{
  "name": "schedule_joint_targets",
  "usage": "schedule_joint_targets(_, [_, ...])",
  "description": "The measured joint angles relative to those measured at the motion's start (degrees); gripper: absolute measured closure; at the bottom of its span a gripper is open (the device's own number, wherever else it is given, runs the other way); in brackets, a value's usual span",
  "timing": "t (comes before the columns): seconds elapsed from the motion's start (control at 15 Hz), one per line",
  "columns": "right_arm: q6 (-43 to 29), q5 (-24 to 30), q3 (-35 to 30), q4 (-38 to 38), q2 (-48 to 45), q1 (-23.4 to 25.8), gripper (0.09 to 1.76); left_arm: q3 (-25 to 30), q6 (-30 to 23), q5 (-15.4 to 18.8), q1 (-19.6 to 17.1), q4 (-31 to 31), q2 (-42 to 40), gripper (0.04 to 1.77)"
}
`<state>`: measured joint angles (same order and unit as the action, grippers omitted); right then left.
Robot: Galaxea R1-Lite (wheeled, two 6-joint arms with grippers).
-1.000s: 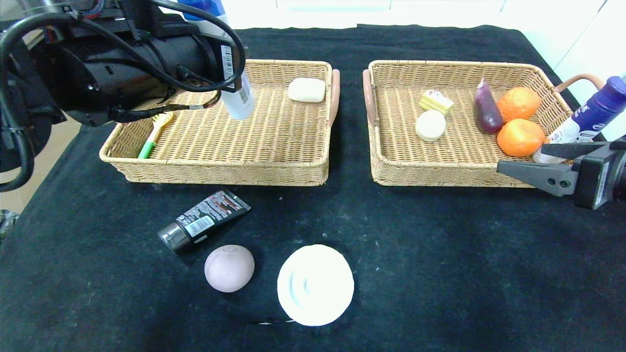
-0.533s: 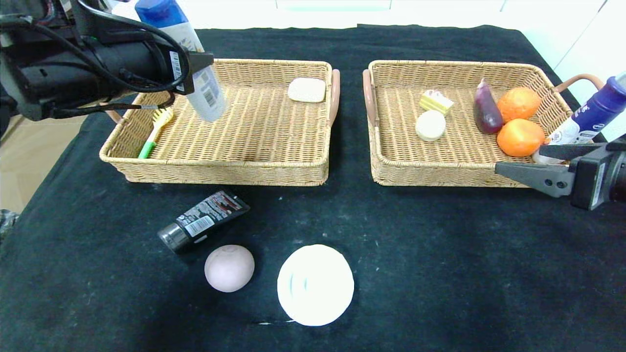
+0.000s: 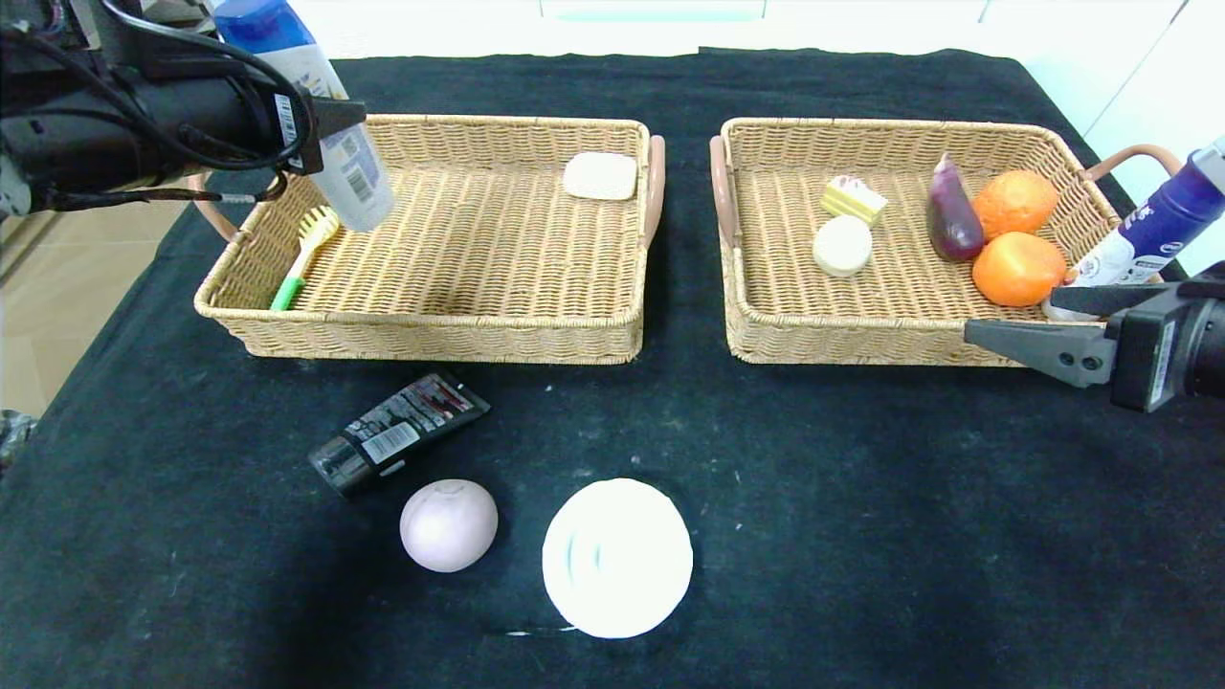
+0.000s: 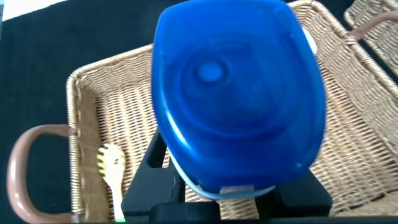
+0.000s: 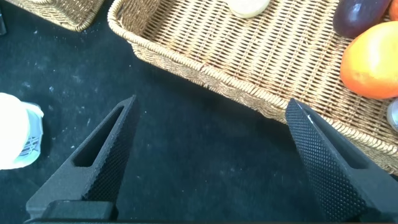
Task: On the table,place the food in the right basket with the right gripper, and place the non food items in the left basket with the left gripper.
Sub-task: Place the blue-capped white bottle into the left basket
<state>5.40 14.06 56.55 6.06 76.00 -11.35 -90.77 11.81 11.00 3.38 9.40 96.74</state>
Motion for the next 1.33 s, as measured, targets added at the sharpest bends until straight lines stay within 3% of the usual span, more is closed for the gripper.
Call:
schedule_joint_targets(0.27, [0.0, 0.0, 0.0, 0.0, 0.2, 0.0, 0.14, -1.8, 0.0, 3.1, -3.2, -0.1, 2.0, 1.17])
schedule_joint_targets(0.87, [0.0, 0.0, 0.0, 0.0, 0.5, 0.1, 0.14, -4.3, -0.1, 3.0, -5.2, 0.2, 5.5, 1.17])
schedule_joint_targets(1.33, [0.0, 0.0, 0.1, 0.0, 0.4, 0.1, 0.14, -4.0, 0.0, 2.6, -5.3, 0.2, 5.8, 0.54])
